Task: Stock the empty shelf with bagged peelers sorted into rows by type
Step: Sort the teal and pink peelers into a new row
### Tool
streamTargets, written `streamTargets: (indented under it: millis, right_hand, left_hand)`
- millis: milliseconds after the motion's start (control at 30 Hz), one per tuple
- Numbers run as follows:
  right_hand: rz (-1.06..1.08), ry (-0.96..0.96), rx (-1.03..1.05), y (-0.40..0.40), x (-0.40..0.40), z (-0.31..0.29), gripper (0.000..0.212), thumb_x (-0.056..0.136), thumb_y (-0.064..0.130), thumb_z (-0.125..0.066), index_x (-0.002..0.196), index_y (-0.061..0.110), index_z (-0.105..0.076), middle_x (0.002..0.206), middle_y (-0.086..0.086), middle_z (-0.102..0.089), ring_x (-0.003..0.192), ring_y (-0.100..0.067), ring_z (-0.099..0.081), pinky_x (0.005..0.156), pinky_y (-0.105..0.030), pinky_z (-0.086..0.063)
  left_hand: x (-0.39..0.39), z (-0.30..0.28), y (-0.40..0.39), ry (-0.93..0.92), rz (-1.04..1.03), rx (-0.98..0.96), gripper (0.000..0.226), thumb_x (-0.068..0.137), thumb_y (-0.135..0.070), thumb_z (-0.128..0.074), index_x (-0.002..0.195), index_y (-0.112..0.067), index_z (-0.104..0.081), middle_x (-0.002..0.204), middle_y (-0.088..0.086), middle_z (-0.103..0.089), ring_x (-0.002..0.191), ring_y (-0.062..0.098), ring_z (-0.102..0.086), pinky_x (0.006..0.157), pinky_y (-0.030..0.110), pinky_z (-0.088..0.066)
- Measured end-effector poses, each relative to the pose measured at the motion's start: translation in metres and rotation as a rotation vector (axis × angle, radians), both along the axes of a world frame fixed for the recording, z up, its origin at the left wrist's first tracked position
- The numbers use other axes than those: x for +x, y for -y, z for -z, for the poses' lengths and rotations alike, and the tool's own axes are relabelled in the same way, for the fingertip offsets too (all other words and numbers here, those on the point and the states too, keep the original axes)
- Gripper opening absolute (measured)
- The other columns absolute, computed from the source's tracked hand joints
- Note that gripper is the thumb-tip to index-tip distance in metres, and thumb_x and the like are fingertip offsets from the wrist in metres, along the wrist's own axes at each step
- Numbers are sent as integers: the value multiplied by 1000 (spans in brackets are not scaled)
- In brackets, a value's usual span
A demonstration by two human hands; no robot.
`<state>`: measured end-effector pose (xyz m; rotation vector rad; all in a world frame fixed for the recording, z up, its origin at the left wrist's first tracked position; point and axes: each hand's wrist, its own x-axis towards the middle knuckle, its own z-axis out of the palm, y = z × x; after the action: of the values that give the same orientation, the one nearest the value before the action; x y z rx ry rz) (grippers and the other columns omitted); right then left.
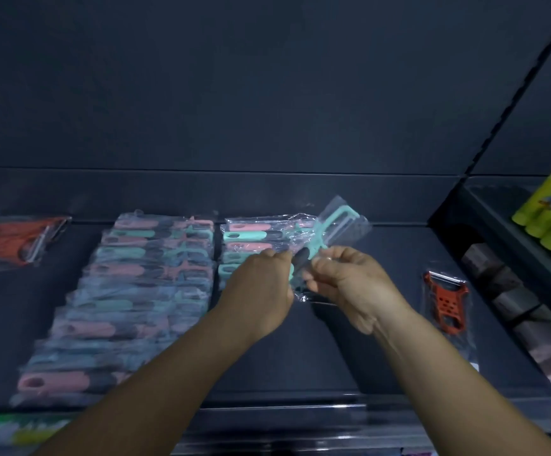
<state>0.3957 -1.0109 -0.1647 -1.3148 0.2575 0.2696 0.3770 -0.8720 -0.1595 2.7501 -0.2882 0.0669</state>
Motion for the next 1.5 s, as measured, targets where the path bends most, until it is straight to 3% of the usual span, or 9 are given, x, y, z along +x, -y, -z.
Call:
streamTargets:
  millis: [133,267,433,967,1100,1167,1267,1400,1500]
  right_hand:
    - [167,60,-136,17,9,4,28,82,-10,-56,105,5,-56,91,-11,-66,75,-23,-61,62,-26,-51]
    - [70,92,-562,26,4,22,11,83,4,-62,84,14,-64,78,-3,-67,61,-14,-55,59,-25,-43]
    - [-7,122,-929,27,3,33,10,80,15,-66,88,20,-62,85,5,-66,81,-14,-61,69,-21,-39]
    - [-47,155,-1164,19,1,37,20,83,18,-63,103,15,-62,108,-5,-67,102,-24,-60,84,-28,-45]
    - [-61,153,-1161,19,0,35,21,82,20,-63,103,18,-60,110,-5,-64,100,-23,-60,84,-28,-46]
    - [-73,173,-1175,23,-5,31,27,84,22,-62,110,19,-59,114,-5,-60,104,-23,-59,86,-27,-45]
    - [-68,225,-1255,35,-15,25,35,88,24,-57,123,18,-55,121,-8,-54,114,-27,-54,91,-28,-41]
    - [-41,239,-1377,69,-29,19,42,92,24,-52,133,18,-48,134,-7,-48,126,-27,-40,105,-29,-29]
    - [18,119,-1450,104,-38,21,43,93,25,-47,137,21,-46,145,-5,-41,133,-27,-32,113,-34,-24]
  left_hand:
    - [4,0,-25,35,25,274,28,85,-2,-48,111,-14,-49,116,5,-48,115,24,-44,83,33,-45]
    - [0,12,-31,-1,83,395,34,89,-1,-43,121,-12,-47,123,6,-43,116,25,-40,84,34,-45]
    - [-3,18,-27,0,117,415,26,87,3,-39,109,-9,-45,116,6,-40,106,23,-39,67,30,-31]
    - [-3,30,-24,-17,132,409,25,93,-3,-35,118,-8,-40,120,7,-41,114,23,-41,74,30,-32]
    - [-4,31,-23,56,176,427,27,90,-4,-44,117,-5,-46,121,10,-45,115,25,-43,87,31,-38]
    - [-4,26,-14,144,178,383,33,86,-10,-61,117,-3,-54,120,10,-52,115,26,-50,91,32,-45]
    - [-1,27,11,105,253,322,51,93,-11,-50,141,-7,-33,140,7,-39,133,25,-34,106,32,-33]
    - [2,30,55,148,400,215,57,67,-9,-78,121,-5,-59,108,12,-65,99,33,-64,79,39,-57]
    - [-3,24,96,110,488,157,52,89,-21,-59,138,-14,-43,126,7,-54,116,29,-52,97,37,-47]
